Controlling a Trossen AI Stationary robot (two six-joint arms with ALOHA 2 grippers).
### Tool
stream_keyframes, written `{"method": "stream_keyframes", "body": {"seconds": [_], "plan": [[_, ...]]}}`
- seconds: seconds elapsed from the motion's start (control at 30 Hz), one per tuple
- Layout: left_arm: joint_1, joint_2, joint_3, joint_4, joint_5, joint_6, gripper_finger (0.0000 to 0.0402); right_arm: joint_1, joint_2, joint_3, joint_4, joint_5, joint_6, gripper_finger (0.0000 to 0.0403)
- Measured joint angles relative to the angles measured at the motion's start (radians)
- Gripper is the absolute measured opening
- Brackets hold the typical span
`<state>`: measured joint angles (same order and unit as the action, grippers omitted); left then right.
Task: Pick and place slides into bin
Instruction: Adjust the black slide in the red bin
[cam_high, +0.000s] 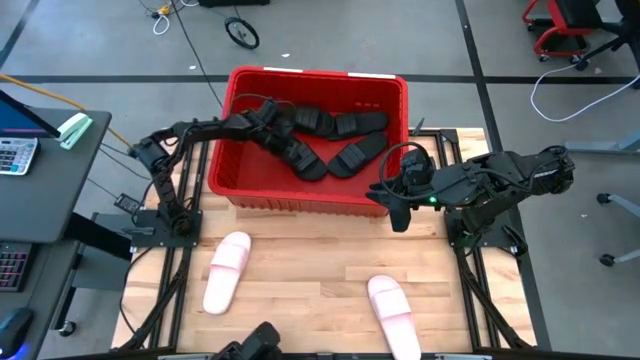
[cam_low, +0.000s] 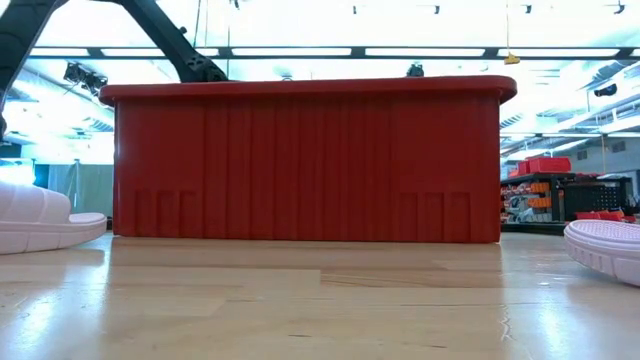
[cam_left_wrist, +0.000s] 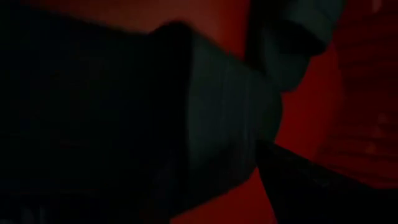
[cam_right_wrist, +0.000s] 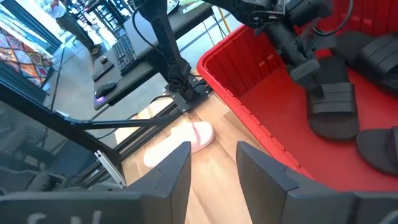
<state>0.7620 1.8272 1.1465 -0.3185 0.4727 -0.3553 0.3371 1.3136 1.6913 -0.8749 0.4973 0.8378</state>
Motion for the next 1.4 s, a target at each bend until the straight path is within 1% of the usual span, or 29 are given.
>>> {"method": "stream_keyframes", "body": {"seconds": [0.07, 0.17, 0.27, 0.37, 0.5, 0.53, 0.57, 0.67, 0.8, 0.87, 0.97, 1.07, 1.2, 1.3, 1.37, 1.4], "plan": [[-0.007, 0.007, 0.0, 0.035, -0.002, -0.001, 0.0214, 0.0, 0.0, 0.0, 0.0, 0.0, 0.0, 0.0134], [-0.01, 0.017, 0.0, 0.035, -0.001, -0.027, 0.0205, 0.0, 0.0, 0.0, 0.0, 0.0, 0.0, 0.0134], [-0.015, 0.032, 0.0, 0.029, 0.014, -0.053, 0.0183, 0.0, 0.0, 0.0, 0.0, 0.0, 0.0, 0.0134], [-0.02, 0.038, 0.0, 0.031, 0.024, -0.081, 0.0136, 0.0, 0.0, 0.0, 0.0, 0.0, -0.001, 0.0134], [-0.021, 0.034, 0.0, 0.046, 0.036, -0.163, 0.0038, 0.0, 0.0, 0.0, 0.0, 0.0, -0.001, 0.0134], [-0.019, 0.03, 0.0, 0.052, 0.034, -0.202, 0.0021, 0.0, 0.0, 0.0, 0.0, -0.001, -0.001, 0.0134], [-0.018, 0.026, 0.0, 0.059, 0.033, -0.258, 0.0017, 0.0, 0.0, 0.0, 0.0, 0.0, -0.001, 0.0134], [-0.021, 0.007, -0.001, 0.068, 0.018, -0.416, 0.0022, 0.0, 0.0, 0.0, 0.0, -0.001, -0.001, 0.0134], [-0.045, -0.026, -0.002, 0.079, -0.096, -0.534, 0.0014, 0.015, 0.0, 0.0, 0.0, 0.0, -0.007, 0.0134], [-0.05, -0.035, -0.002, 0.093, -0.134, -0.582, 0.0013, 0.027, 0.0, 0.0, 0.0, -0.001, -0.021, 0.0134], [-0.042, -0.042, -0.002, 0.119, -0.173, -0.633, 0.0016, 0.043, 0.0, 0.0, 0.0, -0.001, -0.032, 0.0134], [-0.037, -0.041, -0.002, 0.125, -0.187, -0.668, 0.0024, 0.054, 0.0, 0.0, 0.0, -0.001, -0.032, 0.0134], [-0.044, -0.041, -0.001, 0.124, -0.274, -0.686, 0.0013, 0.055, 0.0, 0.0, 0.0, -0.001, -0.031, 0.0134], [-0.039, -0.041, -0.001, 0.126, -0.305, -0.688, 0.0013, 0.055, 0.0, 0.0, 0.0, 0.0, -0.041, 0.0134], [-0.033, -0.042, 0.001, 0.134, -0.326, -0.682, 0.0017, 0.055, 0.0, 0.0, -0.001, 0.0, -0.054, 0.0134], [-0.032, -0.042, 0.002, 0.133, -0.332, -0.682, 0.0026, 0.055, 0.0, 0.0, -0.001, 0.0, -0.054, 0.0134]]}}
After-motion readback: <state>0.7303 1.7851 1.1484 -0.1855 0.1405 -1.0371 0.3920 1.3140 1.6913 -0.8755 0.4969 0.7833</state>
